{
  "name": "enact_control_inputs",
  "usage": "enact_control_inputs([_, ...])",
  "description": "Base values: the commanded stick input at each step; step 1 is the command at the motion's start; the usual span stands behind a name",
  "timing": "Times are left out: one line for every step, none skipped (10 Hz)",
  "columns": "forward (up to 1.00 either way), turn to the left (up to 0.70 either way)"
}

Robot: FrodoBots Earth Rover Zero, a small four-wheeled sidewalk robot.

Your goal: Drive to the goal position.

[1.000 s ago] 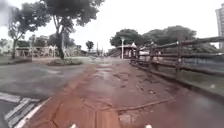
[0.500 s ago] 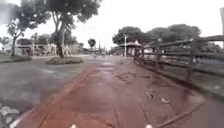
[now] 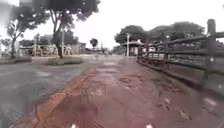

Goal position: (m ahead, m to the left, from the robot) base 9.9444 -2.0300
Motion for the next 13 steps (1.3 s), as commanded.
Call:
enact_control_inputs([0.85,0.02])
enact_control_inputs([0.85,0.02])
enact_control_inputs([0.85,0.02])
enact_control_inputs([0.85,0.02])
enact_control_inputs([0.85,0.02])
enact_control_inputs([0.85,0.02])
enact_control_inputs([0.85,0.02])
enact_control_inputs([0.85,0.02])
enact_control_inputs([0.85,0.02])
enact_control_inputs([0.85,0.02])
enact_control_inputs([0.85,0.02])
enact_control_inputs([0.85,0.02])
enact_control_inputs([0.85,0.02])
